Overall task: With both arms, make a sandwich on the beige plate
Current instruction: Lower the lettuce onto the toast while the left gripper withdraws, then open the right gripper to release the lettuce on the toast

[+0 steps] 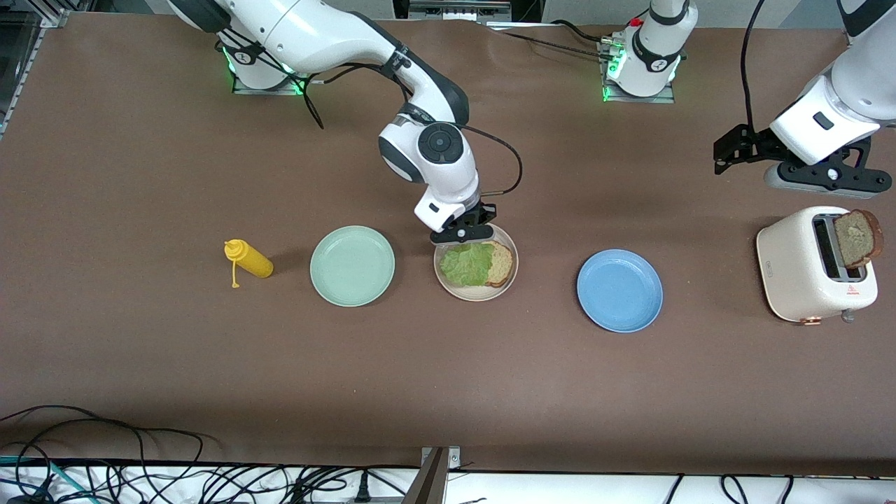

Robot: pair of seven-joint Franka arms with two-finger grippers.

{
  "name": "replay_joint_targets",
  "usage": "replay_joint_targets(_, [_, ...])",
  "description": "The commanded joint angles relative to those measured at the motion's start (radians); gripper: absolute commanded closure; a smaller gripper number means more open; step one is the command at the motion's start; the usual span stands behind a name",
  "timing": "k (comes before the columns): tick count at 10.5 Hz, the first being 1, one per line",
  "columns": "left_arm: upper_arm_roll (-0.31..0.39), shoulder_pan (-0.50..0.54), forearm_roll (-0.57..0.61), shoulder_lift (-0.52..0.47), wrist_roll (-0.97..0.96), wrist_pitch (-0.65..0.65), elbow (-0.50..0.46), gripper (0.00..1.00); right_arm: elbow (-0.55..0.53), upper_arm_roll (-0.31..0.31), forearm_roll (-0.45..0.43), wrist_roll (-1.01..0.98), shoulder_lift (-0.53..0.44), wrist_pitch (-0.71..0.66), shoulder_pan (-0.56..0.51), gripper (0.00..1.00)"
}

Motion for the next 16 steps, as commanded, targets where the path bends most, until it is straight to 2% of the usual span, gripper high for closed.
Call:
replay_joint_targets(1, [0.016, -0.008, -0.024, -0.011, 0.011, -0.003, -0.009, 0.0, 0.088, -0.006, -0.023, 0.018, 0.068, 0.018, 0.029, 1.0])
replay_joint_targets(6, [0.016, -0.008, -0.027, -0.006, 0.01, -0.005, -0.002, 0.0, 0.115, -0.038, -0.023, 0.016, 0.12, 0.067, 0.072, 1.0])
replay_joint_targets(8, [0.015, -0.009, -0.025, -0.006, 0.009, -0.005, 0.0, 0.0, 0.114, -0.038, -0.023, 0.018, 0.123, 0.067, 0.08, 0.61])
replay_joint_targets(9, [0.015, -0.008, -0.025, -0.006, 0.01, -0.005, 0.0, 0.0, 0.114, -0.043, -0.023, 0.018, 0.123, 0.067, 0.086, 0.45])
replay_joint_targets(10, [0.016, -0.008, -0.025, -0.006, 0.011, -0.005, -0.002, 0.0, 0.114, -0.053, -0.032, 0.018, 0.123, 0.067, 0.1, 0.21])
replay_joint_targets(11, [0.015, -0.008, -0.025, -0.006, 0.011, -0.005, 0.0, 0.0, 0.114, -0.098, -0.052, 0.016, 0.116, 0.061, 0.141, 0.0])
replay_joint_targets(13, [0.016, -0.008, -0.025, -0.006, 0.009, -0.005, -0.002, 0.0, 0.114, -0.109, -0.049, 0.026, 0.088, 0.049, 0.14, 0.0])
replay_joint_targets(16, [0.016, -0.008, -0.025, -0.006, 0.006, -0.005, -0.002, 0.0, 0.114, -0.104, -0.046, 0.013, -0.008, -0.134, 0.074, 0.0])
